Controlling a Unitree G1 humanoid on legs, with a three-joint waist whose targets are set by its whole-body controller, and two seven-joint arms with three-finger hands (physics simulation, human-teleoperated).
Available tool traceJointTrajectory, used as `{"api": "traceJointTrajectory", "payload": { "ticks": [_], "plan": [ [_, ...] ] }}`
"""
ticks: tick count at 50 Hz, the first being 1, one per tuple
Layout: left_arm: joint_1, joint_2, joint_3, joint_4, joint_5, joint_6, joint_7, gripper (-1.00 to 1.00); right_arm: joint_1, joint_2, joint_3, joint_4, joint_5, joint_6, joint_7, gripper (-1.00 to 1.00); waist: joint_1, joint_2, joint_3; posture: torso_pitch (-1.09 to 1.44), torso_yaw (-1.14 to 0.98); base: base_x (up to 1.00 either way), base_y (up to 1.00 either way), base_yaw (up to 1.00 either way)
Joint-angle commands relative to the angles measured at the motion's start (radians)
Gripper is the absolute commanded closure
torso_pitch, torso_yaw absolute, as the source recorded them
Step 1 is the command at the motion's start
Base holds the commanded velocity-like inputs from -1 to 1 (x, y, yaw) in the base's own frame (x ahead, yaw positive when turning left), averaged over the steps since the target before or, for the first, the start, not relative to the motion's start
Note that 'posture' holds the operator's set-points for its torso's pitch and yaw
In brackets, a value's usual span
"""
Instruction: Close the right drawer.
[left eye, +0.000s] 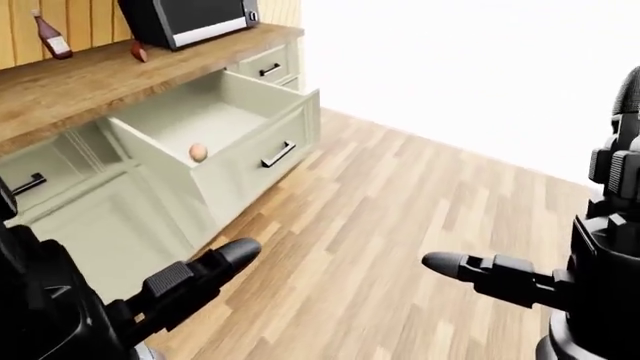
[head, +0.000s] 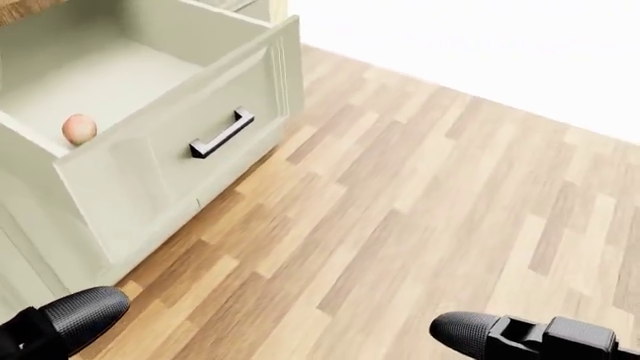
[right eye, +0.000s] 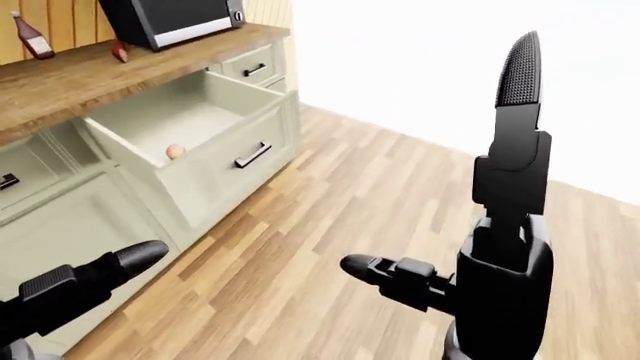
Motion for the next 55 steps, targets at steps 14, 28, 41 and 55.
{"api": "traceJointTrajectory", "payload": {
  "ticks": [14, 28, 41, 55],
  "plan": [
    [-0.014, 0.001, -0.004, -0.025, -0.001, 0.001, 0.005, -1.0, -0.013, -0.008, 0.019, -0.032, -0.002, -0.01, -0.012, -1.0, 0.005, 0.046, -0.005, 0.0, 0.0, 0.0, 0.0, -0.22],
    [0.003, 0.013, -0.015, -0.025, 0.003, 0.0, 0.023, -1.0, 0.0, -0.033, 0.034, -0.032, -0.003, 0.009, -0.036, -1.0, 0.005, 0.007, 0.003, 0.0, 0.0, 0.0, 0.0, -0.22],
    [0.003, 0.011, -0.011, -0.025, 0.002, -0.003, 0.022, -1.0, 0.003, -0.035, 0.037, -0.032, -0.004, 0.008, -0.038, -1.0, 0.006, 0.037, -0.004, 0.0, 0.0, 0.0, 0.0, -0.22],
    [-0.001, 0.007, -0.01, -0.025, 0.003, -0.002, 0.016, -1.0, -0.005, -0.035, 0.032, -0.032, -0.005, 0.013, -0.036, -1.0, 0.007, 0.016, 0.005, 0.0, 0.0, 0.0, 0.0, -0.21]
  ]
}}
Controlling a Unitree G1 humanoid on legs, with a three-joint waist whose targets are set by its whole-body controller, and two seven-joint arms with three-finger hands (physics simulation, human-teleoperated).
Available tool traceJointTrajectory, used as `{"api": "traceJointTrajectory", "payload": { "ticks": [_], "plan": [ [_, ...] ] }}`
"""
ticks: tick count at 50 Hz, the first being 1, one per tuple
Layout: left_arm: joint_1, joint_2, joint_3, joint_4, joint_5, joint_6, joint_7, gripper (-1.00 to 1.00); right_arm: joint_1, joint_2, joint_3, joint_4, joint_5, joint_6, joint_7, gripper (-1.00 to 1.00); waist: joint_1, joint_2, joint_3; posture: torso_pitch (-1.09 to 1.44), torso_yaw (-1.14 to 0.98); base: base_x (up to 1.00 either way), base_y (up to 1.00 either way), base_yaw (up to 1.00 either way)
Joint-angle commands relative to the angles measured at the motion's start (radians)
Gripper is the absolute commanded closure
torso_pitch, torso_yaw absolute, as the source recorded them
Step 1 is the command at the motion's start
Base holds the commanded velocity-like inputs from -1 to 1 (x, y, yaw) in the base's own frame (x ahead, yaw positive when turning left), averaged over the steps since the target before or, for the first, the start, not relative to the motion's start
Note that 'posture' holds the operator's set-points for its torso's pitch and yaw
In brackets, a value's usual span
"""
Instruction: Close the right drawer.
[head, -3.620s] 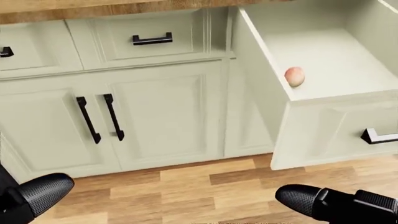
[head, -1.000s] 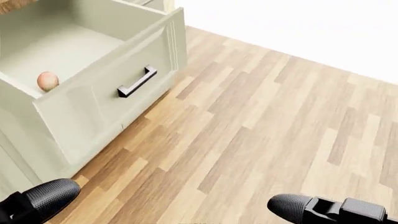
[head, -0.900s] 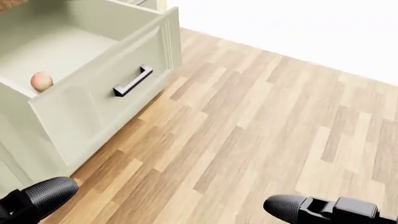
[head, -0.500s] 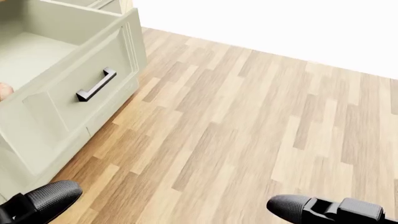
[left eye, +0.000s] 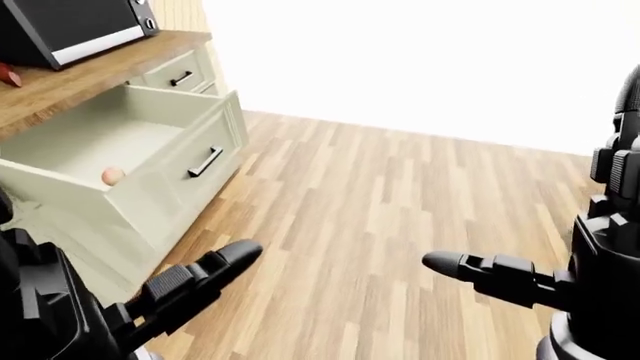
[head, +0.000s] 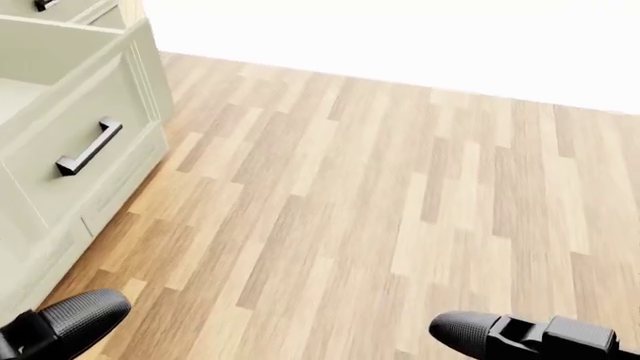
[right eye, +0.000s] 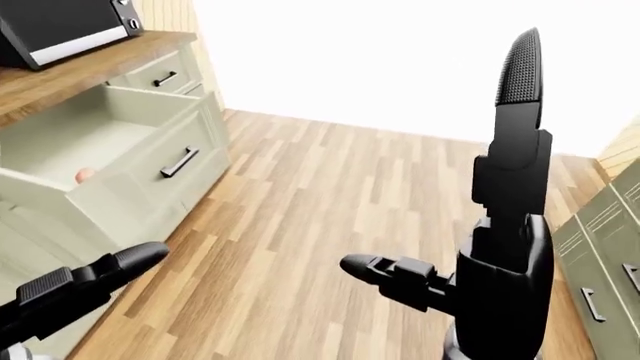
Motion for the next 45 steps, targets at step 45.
{"api": "traceJointTrajectory", "payload": {
  "ticks": [45],
  "plan": [
    [-0.003, 0.005, -0.002, -0.016, -0.004, 0.003, 0.01, -1.0, -0.008, 0.037, 0.03, -0.022, 0.021, 0.002, 0.05, -1.0, -0.002, -0.019, -0.032, 0.0, 0.0, 0.0, 0.01, -0.06]
  ]
}}
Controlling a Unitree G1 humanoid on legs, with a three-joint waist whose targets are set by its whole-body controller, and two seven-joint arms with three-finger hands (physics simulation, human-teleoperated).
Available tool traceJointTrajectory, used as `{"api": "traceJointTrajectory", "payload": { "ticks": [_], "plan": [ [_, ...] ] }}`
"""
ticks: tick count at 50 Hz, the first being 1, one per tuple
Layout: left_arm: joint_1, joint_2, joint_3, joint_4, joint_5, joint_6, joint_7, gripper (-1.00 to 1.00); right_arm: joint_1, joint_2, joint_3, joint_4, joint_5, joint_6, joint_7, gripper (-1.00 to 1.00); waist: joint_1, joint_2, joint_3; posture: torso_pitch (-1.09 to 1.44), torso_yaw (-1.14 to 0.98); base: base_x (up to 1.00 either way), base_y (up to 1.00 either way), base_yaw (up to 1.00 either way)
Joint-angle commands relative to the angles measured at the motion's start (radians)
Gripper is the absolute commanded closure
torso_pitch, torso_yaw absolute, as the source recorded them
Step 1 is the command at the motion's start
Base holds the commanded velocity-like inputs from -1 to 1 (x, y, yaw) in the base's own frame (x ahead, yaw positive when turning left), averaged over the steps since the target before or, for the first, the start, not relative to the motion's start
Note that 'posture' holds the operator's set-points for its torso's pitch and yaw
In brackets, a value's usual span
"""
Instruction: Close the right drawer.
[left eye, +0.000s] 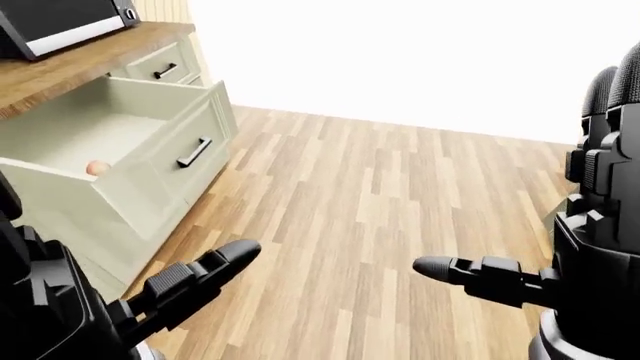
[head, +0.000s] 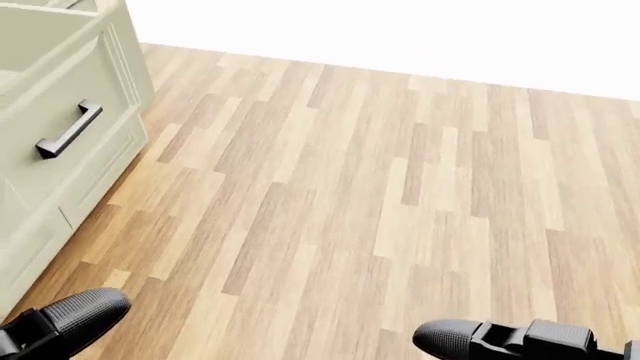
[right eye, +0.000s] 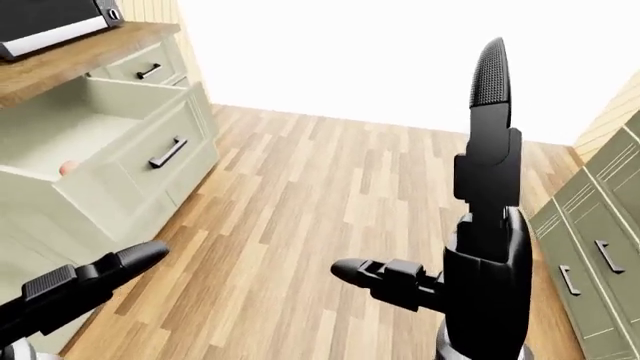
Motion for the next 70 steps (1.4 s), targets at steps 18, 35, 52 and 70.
{"api": "traceJointTrajectory", "payload": {
  "ticks": [18, 35, 52, 70],
  "plan": [
    [-0.007, 0.01, -0.007, -0.027, -0.003, -0.002, 0.012, -1.0, -0.006, -0.023, 0.026, -0.03, -0.002, 0.022, -0.028, -1.0, -0.011, -0.011, 0.002, 0.0, 0.0, 0.0, 0.12, 0.0],
    [-0.003, 0.015, -0.008, -0.027, -0.005, -0.001, 0.016, -1.0, -0.006, -0.028, 0.03, -0.03, 0.007, 0.033, -0.031, -1.0, -0.008, 0.019, 0.007, 0.0, 0.0, 0.0, 0.33, 0.0],
    [0.001, 0.01, -0.008, -0.027, -0.007, -0.006, 0.014, -1.0, -0.009, -0.028, 0.032, -0.03, 0.005, 0.05, -0.024, -1.0, -0.014, 0.026, 0.008, 0.0, 0.0, 0.0, 0.33, 0.0],
    [-0.003, 0.02, -0.012, -0.027, -0.008, 0.007, 0.017, -1.0, -0.007, -0.043, 0.043, -0.03, -0.002, 0.069, -0.039, -1.0, -0.016, -0.055, 0.003, 0.0, 0.0, 0.0, 0.32, 0.0]
  ]
}}
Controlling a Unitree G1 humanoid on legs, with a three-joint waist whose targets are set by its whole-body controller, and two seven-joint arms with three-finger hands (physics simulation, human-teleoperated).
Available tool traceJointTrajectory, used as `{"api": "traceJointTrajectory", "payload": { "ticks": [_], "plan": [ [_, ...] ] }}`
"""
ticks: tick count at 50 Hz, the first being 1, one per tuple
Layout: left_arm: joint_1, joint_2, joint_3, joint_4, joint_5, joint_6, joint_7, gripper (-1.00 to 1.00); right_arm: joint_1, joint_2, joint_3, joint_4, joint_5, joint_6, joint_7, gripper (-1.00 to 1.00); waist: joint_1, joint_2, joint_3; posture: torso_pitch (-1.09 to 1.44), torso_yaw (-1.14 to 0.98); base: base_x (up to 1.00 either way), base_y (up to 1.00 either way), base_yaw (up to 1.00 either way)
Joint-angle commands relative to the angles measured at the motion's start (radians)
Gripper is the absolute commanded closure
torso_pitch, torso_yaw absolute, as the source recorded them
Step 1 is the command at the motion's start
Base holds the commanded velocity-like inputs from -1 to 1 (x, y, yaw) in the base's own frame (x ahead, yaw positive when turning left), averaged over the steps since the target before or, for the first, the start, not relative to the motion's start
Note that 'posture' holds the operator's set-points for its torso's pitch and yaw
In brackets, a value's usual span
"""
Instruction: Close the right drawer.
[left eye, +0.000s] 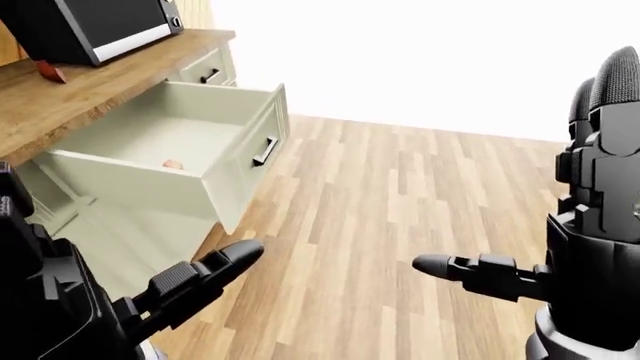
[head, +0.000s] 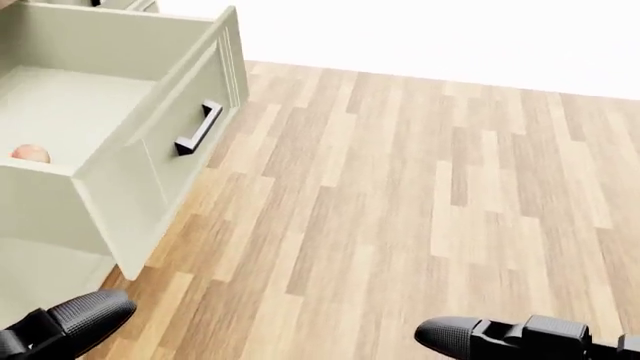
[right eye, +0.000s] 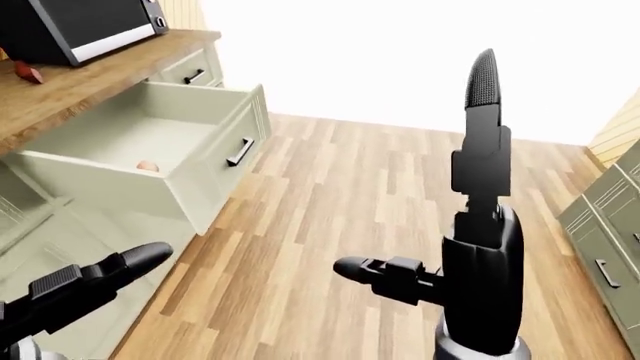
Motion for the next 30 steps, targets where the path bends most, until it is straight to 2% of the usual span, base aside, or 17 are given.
{"api": "traceJointTrajectory", "payload": {
  "ticks": [1, 4, 6, 7, 8, 9, 10, 11, 12, 14, 19, 23, 24, 25, 26, 28, 30],
  "plan": [
    [-0.012, 0.002, 0.003, -0.034, -0.004, -0.003, 0.008, -1.0, -0.017, 0.004, 0.019, -0.035, 0.003, -0.019, -0.006, -1.0, 0.003, -0.01, -0.012, 0.0, 0.0, 0.0, 0.32, 0.0],
    [-0.014, 0.001, 0.004, -0.034, -0.004, -0.002, 0.007, -1.0, -0.018, 0.004, 0.019, -0.035, 0.0, -0.017, -0.007, -1.0, 0.008, 0.013, -0.005, 0.0, 0.0, 0.0, 0.33, 0.0],
    [-0.014, -0.001, 0.004, -0.034, -0.003, -0.005, 0.005, -1.0, -0.022, 0.002, 0.014, -0.035, 0.001, -0.011, -0.01, -1.0, 0.007, 0.039, 0.004, 0.0, 0.0, 0.0, 0.33, 0.0],
    [-0.014, 0.0, 0.005, -0.034, -0.004, -0.003, 0.005, -1.0, -0.022, 0.003, 0.015, -0.035, -0.002, -0.01, -0.01, -1.0, 0.005, 0.056, 0.004, 0.0, 0.0, 0.0, 0.31, 0.0],
    [-0.015, -0.001, 0.006, -0.034, -0.006, -0.005, 0.005, -1.0, -0.023, 0.005, 0.016, -0.035, -0.003, -0.013, -0.009, -1.0, 0.004, 0.084, -0.003, 0.0, 0.0, 0.0, 0.33, 0.0],
    [-0.014, -0.001, 0.005, -0.034, -0.005, -0.005, 0.005, -1.0, -0.023, 0.005, 0.015, -0.035, -0.002, -0.011, -0.008, -1.0, 0.005, 0.129, -0.018, 0.0, 0.0, 0.0, 0.33, 0.0],
    [-0.014, 0.0, 0.004, -0.034, -0.004, -0.004, 0.006, -1.0, -0.023, 0.005, 0.015, -0.035, -0.002, -0.01, -0.009, -1.0, 0.003, 0.136, -0.03, 0.0, 0.0, 0.0, 0.33, 0.0],
    [-0.013, 0.001, 0.004, -0.034, -0.004, -0.004, 0.007, -1.0, -0.024, 0.006, 0.017, -0.035, -0.005, -0.011, -0.008, -1.0, 0.014, 0.11, -0.004, 0.0, 0.0, 0.0, 0.34, 0.0],
    [-0.014, 0.001, 0.004, -0.034, -0.004, -0.003, 0.007, -1.0, -0.025, 0.006, 0.013, -0.035, -0.005, -0.01, -0.008, -1.0, 0.011, 0.107, 0.005, 0.0, 0.0, 0.0, 0.33, 0.0],
    [-0.014, 0.001, 0.004, -0.034, -0.005, -0.003, 0.007, -1.0, -0.023, 0.002, 0.019, -0.035, -0.006, -0.005, -0.01, -1.0, 0.012, 0.079, -0.002, 0.0, 0.0, 0.0, 0.32, 0.0],
    [-0.015, -0.004, 0.008, -0.034, -0.007, -0.006, 0.004, -1.0, -0.022, 0.004, 0.017, -0.035, -0.004, -0.007, -0.008, -1.0, 0.008, 0.035, 0.002, 0.0, 0.0, 0.0, 0.33, 0.0],
    [-0.014, -0.001, 0.006, -0.034, -0.005, -0.005, 0.005, -1.0, -0.021, 0.001, 0.018, -0.035, -0.003, -0.004, -0.01, -1.0, 0.006, -0.026, -0.005, 0.0, 0.0, 0.0, 0.33, 0.0],
    [-0.014, -0.001, 0.005, -0.034, -0.004, -0.004, 0.006, -1.0, -0.021, -0.001, 0.02, -0.035, -0.004, -0.003, -0.011, -1.0, -0.006, 0.006, -0.003, 0.0, 0.0, 0.0, 0.33, 0.0],
    [-0.015, 0.0, 0.005, -0.034, -0.004, -0.003, 0.006, -1.0, -0.022, 0.0, 0.019, -0.035, -0.002, -0.003, -0.01, -1.0, 0.006, -0.008, -0.004, 0.0, 0.0, 0.0, 0.34, 0.0],
    [-0.014, 0.001, 0.004, -0.034, -0.004, -0.002, 0.007, -1.0, -0.022, -0.001, 0.017, -0.035, -0.001, -0.004, -0.011, -1.0, 0.005, -0.011, -0.008, 0.0, 0.0, 0.0, 0.33, 0.0],
    [-0.013, 0.003, 0.002, -0.034, -0.003, -0.002, 0.008, -1.0, -0.02, -0.002, 0.023, -0.035, -0.005, -0.002, -0.012, -1.0, 0.009, -0.004, -0.016, 0.0, 0.0, 0.0, 0.33, 0.0],
    [-0.013, 0.004, 0.004, -0.034, -0.002, -0.001, 0.009, -1.0, -0.019, -0.006, 0.022, -0.035, -0.001, 0.001, -0.014, -1.0, 0.009, 0.016, -0.004, 0.0, 0.0, 0.0, 0.33, 0.0]
  ]
}}
